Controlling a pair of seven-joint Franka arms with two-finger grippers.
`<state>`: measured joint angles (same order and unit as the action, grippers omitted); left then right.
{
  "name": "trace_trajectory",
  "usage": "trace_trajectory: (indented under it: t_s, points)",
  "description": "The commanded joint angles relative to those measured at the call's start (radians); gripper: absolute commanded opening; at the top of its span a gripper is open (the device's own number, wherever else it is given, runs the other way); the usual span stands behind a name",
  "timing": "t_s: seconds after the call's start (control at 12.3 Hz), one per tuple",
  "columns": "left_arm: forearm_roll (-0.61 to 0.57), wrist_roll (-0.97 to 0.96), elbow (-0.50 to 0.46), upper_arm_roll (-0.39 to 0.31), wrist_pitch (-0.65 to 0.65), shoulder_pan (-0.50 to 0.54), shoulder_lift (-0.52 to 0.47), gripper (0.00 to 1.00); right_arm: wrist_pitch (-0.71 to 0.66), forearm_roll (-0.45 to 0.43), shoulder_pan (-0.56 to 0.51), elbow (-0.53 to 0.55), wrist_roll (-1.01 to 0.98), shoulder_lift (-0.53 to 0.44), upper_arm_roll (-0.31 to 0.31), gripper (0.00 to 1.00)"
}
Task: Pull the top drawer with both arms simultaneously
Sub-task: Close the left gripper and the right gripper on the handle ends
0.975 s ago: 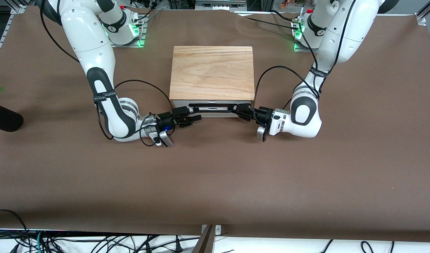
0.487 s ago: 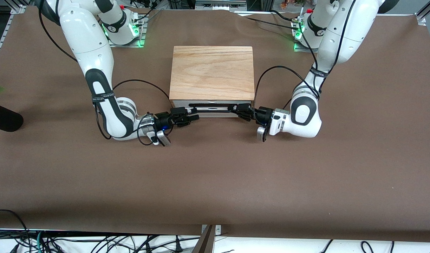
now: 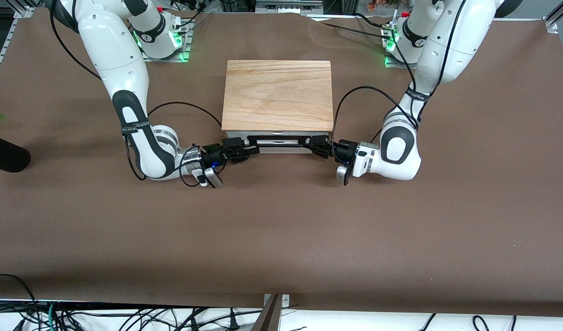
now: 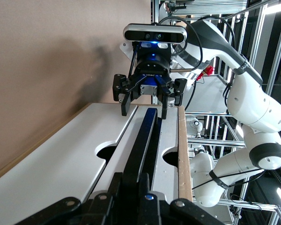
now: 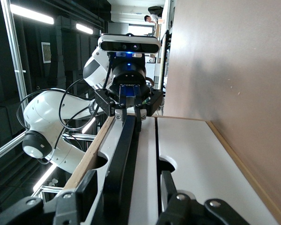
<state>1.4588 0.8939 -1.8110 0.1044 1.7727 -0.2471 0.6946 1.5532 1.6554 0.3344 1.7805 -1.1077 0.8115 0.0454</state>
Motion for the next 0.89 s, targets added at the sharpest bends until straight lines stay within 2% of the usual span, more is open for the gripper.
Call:
trace_trajectory:
  t_s: [0.0, 0.16, 0.24, 0.41, 0.65, 0.73, 0.81]
  points:
    - [0.034, 0.022, -0.005, 0.012, -0.013, 0.0, -0.004, 0.0, -0.002, 0.004, -0.003, 0.062, -0.006, -0.067, 0.001, 0.62]
    - [0.034, 0.022, -0.005, 0.012, -0.015, 0.0, -0.004, 0.0, -0.002, 0.004, -0.002, 0.068, -0.006, -0.072, 0.001, 0.62]
    - [0.034, 0.022, -0.005, 0.012, -0.013, 0.0, -0.004, 0.0, -0.002, 0.004, -0.002, 0.068, -0.006, -0.072, 0.001, 0.57]
    - [0.034, 0.022, -0.004, 0.012, -0.013, 0.0, -0.004, 0.0, -0.001, 0.004, -0.002, 0.068, -0.007, -0.072, 0.001, 0.29]
    - [0.034, 0.022, -0.004, 0.012, -0.013, 0.0, -0.006, 0.0, 0.004, 0.004, -0.002, 0.068, -0.006, -0.072, 0.001, 0.08]
    - [0.034, 0.022, -0.004, 0.012, -0.015, 0.0, -0.006, 0.0, 0.007, 0.004, -0.002, 0.068, -0.006, -0.072, 0.001, 0.03]
    - [0.034, 0.022, -0.004, 0.014, -0.013, 0.0, -0.006, 0.0, 0.008, 0.006, -0.002, 0.065, -0.006, -0.072, 0.001, 0.02]
